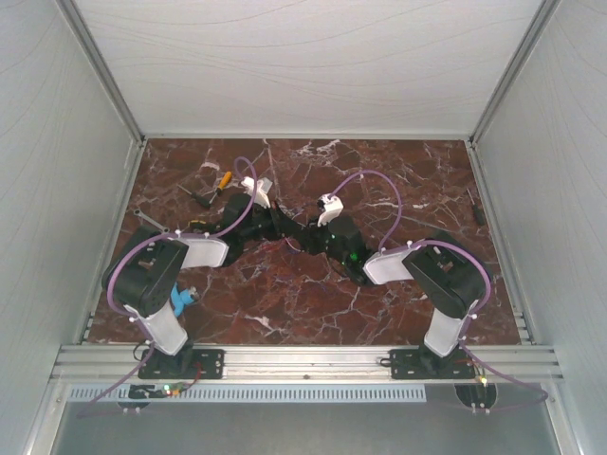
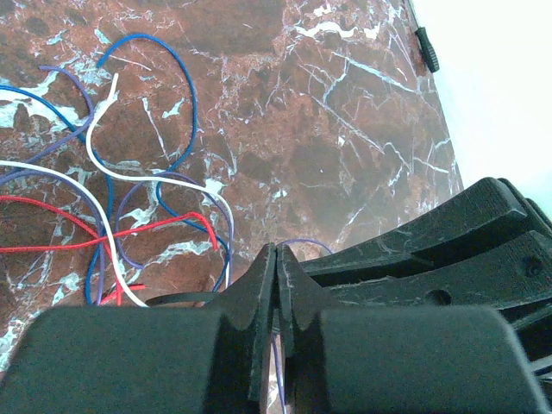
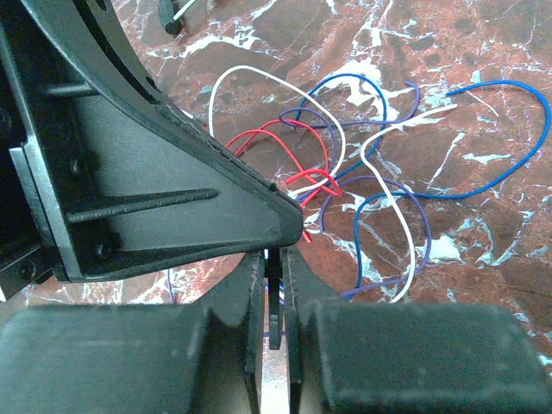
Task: Zip-tie the wires
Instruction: Tie the cable at the center of the board.
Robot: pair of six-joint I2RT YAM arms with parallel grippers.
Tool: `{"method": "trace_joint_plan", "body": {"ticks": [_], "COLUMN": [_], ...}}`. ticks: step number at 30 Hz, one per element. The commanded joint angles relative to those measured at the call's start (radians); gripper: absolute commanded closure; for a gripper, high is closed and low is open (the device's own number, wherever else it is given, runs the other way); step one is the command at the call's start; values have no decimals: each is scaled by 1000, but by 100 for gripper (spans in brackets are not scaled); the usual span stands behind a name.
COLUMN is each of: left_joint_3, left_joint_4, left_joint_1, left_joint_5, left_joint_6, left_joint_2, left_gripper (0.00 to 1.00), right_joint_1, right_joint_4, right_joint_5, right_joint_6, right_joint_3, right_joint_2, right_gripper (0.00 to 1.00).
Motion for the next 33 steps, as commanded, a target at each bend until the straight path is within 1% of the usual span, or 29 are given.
{"method": "trace_joint_plan", "body": {"ticks": [1, 6, 15, 19, 26, 33], "left_joint_3": [33, 55, 104, 129, 162, 194], "left_joint_4": [9, -2, -24, -44, -93, -112], "left_joint_1": [14, 49, 75, 81, 84, 93], "left_joint_5": [-20, -25, -44, -56, -118, -133], "left_joint_6": [25, 39, 65, 79, 114, 131], "left_joint_2": [-14, 2, 38, 51, 68, 90], "left_gripper": [100, 100, 100, 100, 100, 100], "right_joint_1": [-5, -4, 6, 11, 22, 32], "right_joint_4": [34, 42, 43, 42, 46, 52], "right_joint_5": [25, 30, 48, 57, 62, 73], "right_joint_6": [-14, -10, -4, 0, 3, 2], "right_joint_3": [-8, -33, -56, -64, -82, -87], "right_joint_2": [4, -5, -11, -7, -10, -5], "right_gripper": [100, 100, 100, 100, 100, 100]}}
